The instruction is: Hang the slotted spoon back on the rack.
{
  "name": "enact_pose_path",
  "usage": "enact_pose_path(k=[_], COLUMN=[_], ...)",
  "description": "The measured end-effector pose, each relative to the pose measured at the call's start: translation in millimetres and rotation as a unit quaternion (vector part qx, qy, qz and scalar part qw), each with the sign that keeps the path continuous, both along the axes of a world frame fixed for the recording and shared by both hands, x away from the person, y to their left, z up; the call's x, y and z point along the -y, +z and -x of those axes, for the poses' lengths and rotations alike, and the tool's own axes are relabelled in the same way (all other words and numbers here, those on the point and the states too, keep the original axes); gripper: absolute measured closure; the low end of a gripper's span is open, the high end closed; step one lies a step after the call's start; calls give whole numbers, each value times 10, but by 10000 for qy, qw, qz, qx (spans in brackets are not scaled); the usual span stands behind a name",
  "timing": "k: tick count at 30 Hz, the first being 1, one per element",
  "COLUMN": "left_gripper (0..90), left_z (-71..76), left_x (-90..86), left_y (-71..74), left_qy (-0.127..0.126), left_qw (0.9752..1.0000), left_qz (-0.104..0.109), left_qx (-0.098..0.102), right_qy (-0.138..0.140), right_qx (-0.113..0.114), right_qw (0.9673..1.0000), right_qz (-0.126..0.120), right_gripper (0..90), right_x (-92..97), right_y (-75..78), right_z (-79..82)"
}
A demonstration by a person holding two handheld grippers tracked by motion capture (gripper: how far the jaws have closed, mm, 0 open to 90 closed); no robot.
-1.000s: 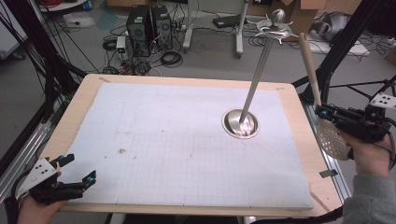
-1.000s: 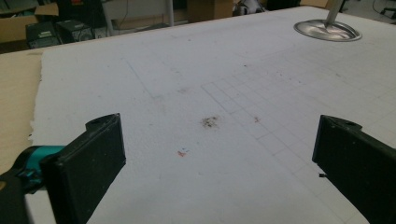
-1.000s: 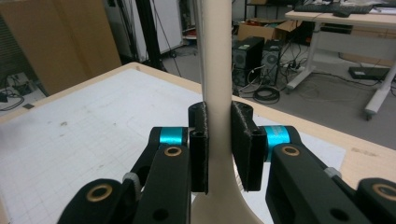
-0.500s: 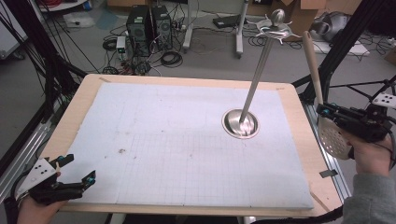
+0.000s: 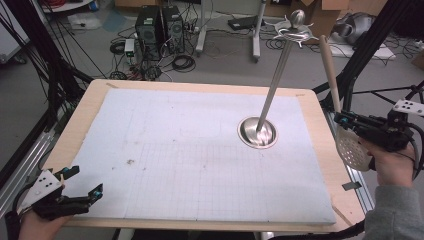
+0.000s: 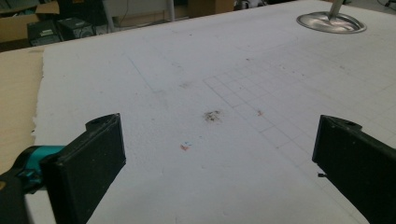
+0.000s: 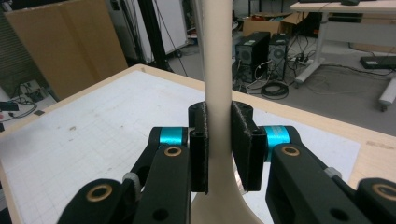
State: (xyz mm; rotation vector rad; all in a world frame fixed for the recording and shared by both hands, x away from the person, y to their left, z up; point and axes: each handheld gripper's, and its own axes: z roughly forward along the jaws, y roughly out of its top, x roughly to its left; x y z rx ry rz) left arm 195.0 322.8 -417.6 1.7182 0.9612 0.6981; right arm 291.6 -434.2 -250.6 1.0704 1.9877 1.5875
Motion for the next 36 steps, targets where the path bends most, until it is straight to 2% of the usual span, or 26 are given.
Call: enact_pose_path(k=[22,25,26,27,28,36], left_gripper=[28,28,28,28,28,28], left_z=[1,2,2,2,1,3], left_x=[-1,-5,-7,-6,-5,0], left_y=[0,0,0,-1,-3,3], left_qy=[11,17,17,18,21,23], left_qw=[10000,10000,10000,10000,10000,10000], left_qz=[8,8,2,2,-22,-43], left_qx=[-14,-18,-23,-26,-31,-12], right_qy=[109,101,54,45,47,72], right_qx=[-121,-163,-252,-138,-141,-291], right_qw=[9996,9994,9993,9993,9993,9984], right_qz=[213,277,272,345,353,473], right_gripper=[778,778,778,778,778,778], right_x=[-161,-188,-200,-215,-225,-337], right_y=[-32,-42,-42,-51,-60,-117], right_z=[-84,-100,-92,-110,-117,-197])
